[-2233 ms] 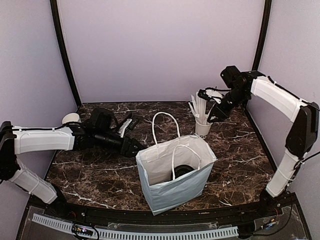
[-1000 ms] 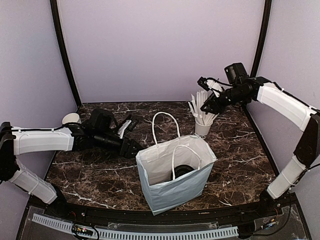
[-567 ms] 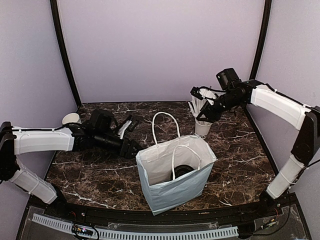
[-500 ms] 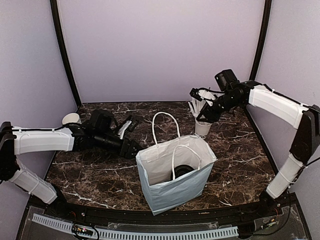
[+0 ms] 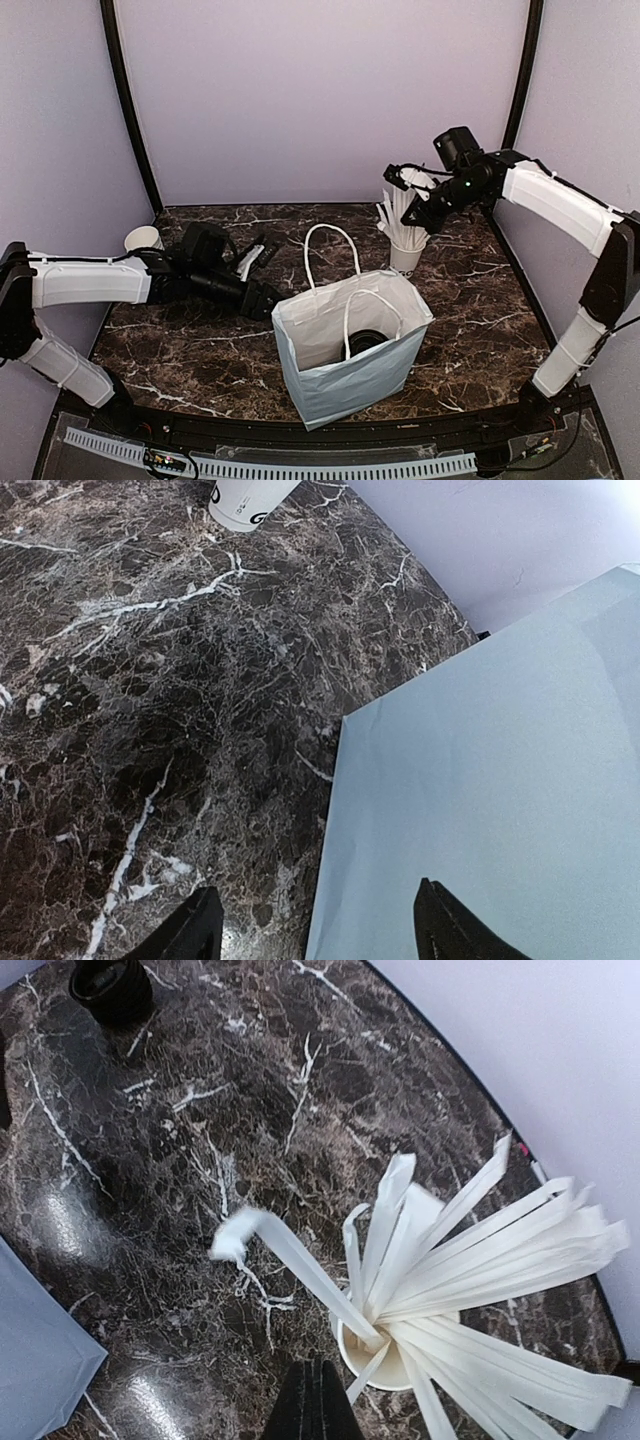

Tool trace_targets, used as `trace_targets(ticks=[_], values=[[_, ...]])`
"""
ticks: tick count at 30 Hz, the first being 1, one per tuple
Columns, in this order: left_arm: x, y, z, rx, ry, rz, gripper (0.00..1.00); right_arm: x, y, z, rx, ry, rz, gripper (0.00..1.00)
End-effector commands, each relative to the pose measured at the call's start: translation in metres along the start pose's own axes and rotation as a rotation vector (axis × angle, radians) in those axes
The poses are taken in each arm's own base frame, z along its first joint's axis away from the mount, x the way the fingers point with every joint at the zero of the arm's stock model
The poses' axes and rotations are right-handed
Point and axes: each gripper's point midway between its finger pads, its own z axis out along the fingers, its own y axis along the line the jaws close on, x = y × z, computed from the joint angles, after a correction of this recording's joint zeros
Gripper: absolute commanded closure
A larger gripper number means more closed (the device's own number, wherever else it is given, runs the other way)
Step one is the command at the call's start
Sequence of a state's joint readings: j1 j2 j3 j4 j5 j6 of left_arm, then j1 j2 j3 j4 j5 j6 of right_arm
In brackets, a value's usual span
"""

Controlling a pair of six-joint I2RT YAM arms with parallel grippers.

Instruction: Pack the takeout coffee

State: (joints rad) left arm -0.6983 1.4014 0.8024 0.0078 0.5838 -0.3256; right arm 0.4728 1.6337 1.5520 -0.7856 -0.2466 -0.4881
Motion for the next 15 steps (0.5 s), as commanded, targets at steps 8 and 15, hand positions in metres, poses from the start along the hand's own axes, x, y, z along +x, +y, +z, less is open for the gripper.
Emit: trace_targets(ticks=[8, 15], values=[[-0.009, 0.007, 0.003, -0.047, 0.044, -0.009, 0.32, -0.067, 0.036, -0.129, -0.033, -0.274, -0.203, 1.0], [-0.037, 0.005, 0.001, -0.077, 0.004, 0.018, 0.32, -0.108, 0.057, -0.219, -0.016, -0.426, -0.31, 1.0]])
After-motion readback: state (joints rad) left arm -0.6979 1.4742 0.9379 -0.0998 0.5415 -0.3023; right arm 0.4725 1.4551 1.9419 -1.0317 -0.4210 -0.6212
